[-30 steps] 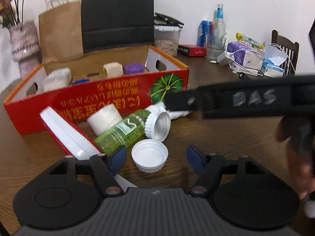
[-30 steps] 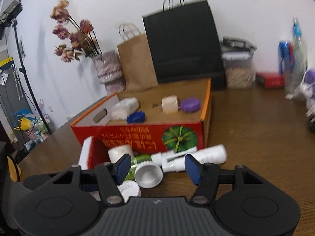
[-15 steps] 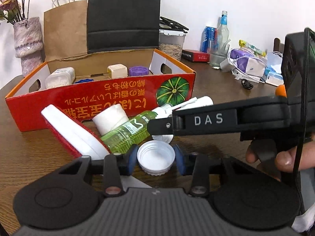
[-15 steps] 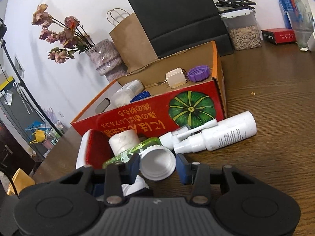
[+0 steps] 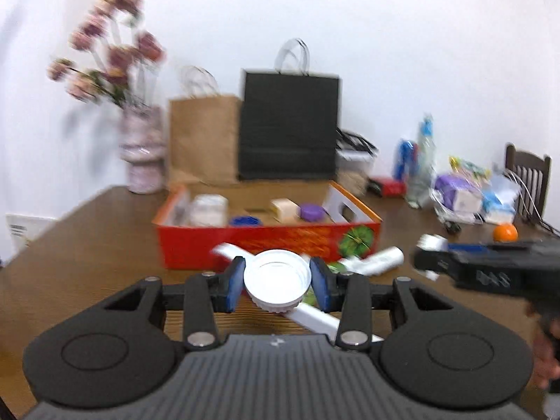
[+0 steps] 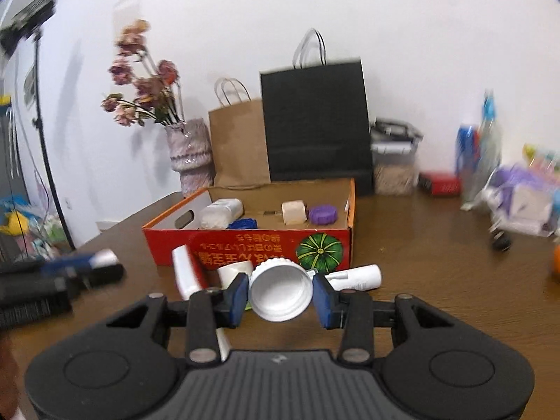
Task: Organize rigid objects
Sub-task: 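Grasp a white bottle cap with the left tool while the right tool grasps another white cap, then carry the white cap with the left tool while the right tool carries its white cap over the box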
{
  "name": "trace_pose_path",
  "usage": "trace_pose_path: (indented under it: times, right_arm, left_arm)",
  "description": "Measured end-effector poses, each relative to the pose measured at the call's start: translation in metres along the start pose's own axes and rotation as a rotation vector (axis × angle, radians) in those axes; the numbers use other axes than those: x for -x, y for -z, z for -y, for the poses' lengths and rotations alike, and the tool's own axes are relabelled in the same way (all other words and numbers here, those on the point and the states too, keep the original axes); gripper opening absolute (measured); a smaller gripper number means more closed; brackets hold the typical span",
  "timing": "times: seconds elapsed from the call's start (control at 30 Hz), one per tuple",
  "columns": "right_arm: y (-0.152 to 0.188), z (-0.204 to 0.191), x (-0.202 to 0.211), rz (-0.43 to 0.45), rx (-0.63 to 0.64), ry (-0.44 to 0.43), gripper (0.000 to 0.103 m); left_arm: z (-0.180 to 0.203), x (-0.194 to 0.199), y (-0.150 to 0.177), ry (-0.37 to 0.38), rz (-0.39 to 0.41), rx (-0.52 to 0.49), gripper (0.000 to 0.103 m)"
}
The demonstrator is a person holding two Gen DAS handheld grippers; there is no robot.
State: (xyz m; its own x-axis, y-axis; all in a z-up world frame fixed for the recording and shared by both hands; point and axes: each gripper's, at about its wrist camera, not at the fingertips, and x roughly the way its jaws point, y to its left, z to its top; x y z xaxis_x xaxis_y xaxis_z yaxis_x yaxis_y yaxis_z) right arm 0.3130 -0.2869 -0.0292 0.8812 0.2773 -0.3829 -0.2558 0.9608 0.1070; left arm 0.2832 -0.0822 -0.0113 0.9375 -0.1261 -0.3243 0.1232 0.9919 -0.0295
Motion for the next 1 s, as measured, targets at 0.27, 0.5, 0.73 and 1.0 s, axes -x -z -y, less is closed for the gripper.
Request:
trace_pose_path:
  times: [0.27,0.5,0.73,1.0]
  right_arm:
    - [0.03,-0.07,0.086,0.088,0.076,0.065,0.039]
    - [0.051,-0.103,0.132,0.116,0.038,0.067,0.039]
    - [0.058,-0.113,0.14,0.104,0.051,0.086,0.039]
    - [0.057,-0.101,0.113,0.074,0.033,0.085,0.039]
  left_arm:
    - [-0.045,0.097,0.011,-0.075,0.093,0.051,0.04]
    - [-0.068,0.149,0.032,-0.093,0.111,0.089,0.04]
    - [-0.076,0.165,0.038,-0.079,0.136,0.099,0.04]
    - [-0.075,0.135,0.036,-0.087,0.096,0.097,0.04]
